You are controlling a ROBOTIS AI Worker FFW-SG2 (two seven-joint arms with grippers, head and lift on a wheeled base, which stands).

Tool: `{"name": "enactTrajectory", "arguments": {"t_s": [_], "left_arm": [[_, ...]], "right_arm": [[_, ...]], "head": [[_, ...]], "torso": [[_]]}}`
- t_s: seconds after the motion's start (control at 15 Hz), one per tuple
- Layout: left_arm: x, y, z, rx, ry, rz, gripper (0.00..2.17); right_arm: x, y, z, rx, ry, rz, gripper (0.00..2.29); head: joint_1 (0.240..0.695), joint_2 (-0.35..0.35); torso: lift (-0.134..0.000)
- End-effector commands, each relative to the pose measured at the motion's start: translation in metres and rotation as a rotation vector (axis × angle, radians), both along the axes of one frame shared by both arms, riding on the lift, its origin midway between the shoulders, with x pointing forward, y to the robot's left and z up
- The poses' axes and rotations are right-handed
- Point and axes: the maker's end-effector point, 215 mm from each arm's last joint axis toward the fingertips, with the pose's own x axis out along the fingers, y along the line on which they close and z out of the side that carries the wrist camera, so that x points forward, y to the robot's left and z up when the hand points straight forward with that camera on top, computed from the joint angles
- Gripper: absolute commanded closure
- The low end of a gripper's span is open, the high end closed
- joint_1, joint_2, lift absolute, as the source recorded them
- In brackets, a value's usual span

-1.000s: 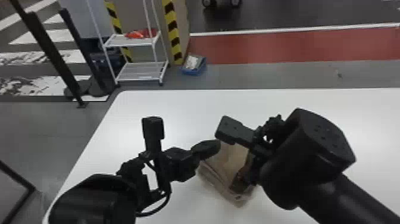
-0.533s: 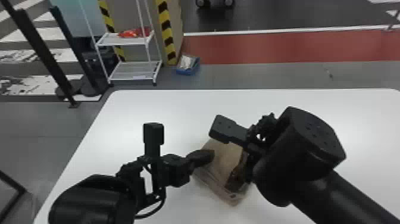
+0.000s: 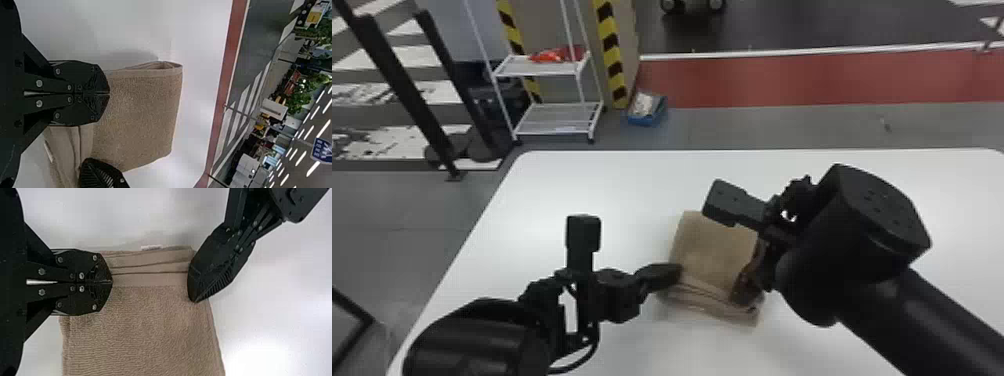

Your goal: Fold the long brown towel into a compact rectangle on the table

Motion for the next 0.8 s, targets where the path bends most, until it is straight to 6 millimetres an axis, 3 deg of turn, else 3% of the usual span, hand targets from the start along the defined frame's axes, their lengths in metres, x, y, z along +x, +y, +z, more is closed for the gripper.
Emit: {"name": "enactTrajectory", "arguments": {"t_s": [0.0,0.27,0.47,0.73], "left_arm": [[-0.006,-0.001,-0.003,-0.005,0.008,-0.003,2.14],[-0.02,-0.006,-0.005,-0.018,0.017,-0.016,2.14],[-0.028,-0.008,0.006,-0.026,-0.002,-0.025,2.14],[-0.029,-0.008,0.012,-0.032,-0.012,-0.028,2.14]], "right_arm": [[0.014,-0.012,0.003,-0.008,-0.008,-0.019,2.25],[0.031,-0.028,0.0,-0.029,-0.018,-0.03,2.25],[0.039,-0.036,0.001,-0.045,-0.035,-0.034,2.25],[0.045,-0.034,0.022,0.081,-0.013,-0.092,2.25]], "head": [[0.695,0.12],[0.695,0.09],[0.695,0.07],[0.695,0.055]], "torso": [[-0.123],[-0.123],[-0.123],[-0.123]]}}
